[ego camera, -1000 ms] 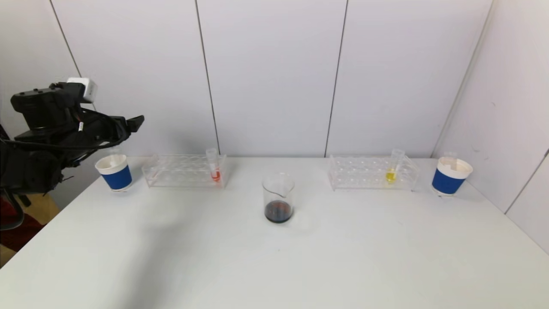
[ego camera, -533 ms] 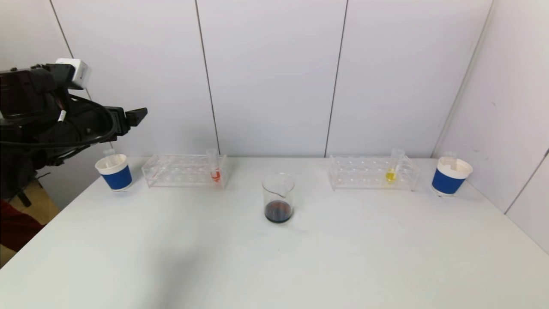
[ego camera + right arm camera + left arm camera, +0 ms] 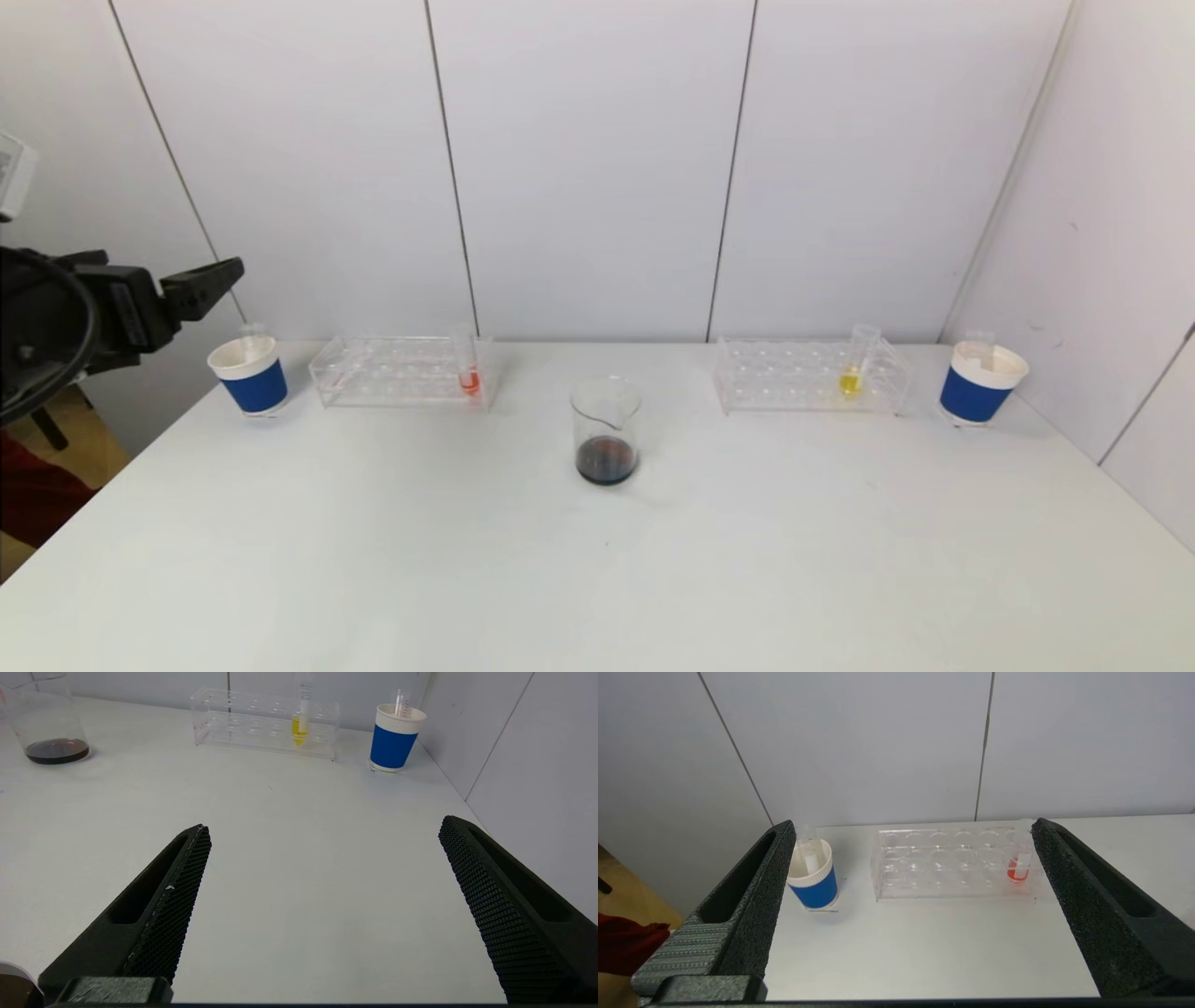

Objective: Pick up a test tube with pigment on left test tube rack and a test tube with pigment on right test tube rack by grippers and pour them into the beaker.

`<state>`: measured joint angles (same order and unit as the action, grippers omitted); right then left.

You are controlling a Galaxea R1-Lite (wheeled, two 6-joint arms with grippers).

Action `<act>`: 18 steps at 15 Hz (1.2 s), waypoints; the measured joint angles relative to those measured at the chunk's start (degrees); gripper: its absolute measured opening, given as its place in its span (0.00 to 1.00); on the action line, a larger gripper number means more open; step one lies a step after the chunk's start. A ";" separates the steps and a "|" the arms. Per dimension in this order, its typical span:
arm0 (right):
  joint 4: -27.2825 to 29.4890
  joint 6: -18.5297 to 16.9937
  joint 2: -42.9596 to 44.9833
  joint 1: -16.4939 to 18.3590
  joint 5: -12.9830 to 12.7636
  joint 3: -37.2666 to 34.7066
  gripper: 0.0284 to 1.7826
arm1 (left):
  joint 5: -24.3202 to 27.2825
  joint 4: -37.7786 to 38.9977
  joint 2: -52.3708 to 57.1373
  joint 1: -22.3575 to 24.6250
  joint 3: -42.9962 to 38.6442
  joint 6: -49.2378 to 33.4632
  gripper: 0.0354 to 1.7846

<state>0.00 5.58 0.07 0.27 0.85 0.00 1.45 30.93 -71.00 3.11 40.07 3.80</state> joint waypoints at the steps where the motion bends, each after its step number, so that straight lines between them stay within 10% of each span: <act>1: 0.00 0.00 0.00 0.00 0.00 0.00 0.99 | -0.02 -2.54 4.11 -0.02 -1.71 -0.23 0.99; 18: 0.00 0.00 0.00 0.00 0.00 0.00 0.99 | -0.77 -39.22 58.08 -1.22 -15.60 -1.19 0.99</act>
<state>0.00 5.58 0.07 0.27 0.85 0.00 0.68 -8.29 -12.92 1.89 24.47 2.61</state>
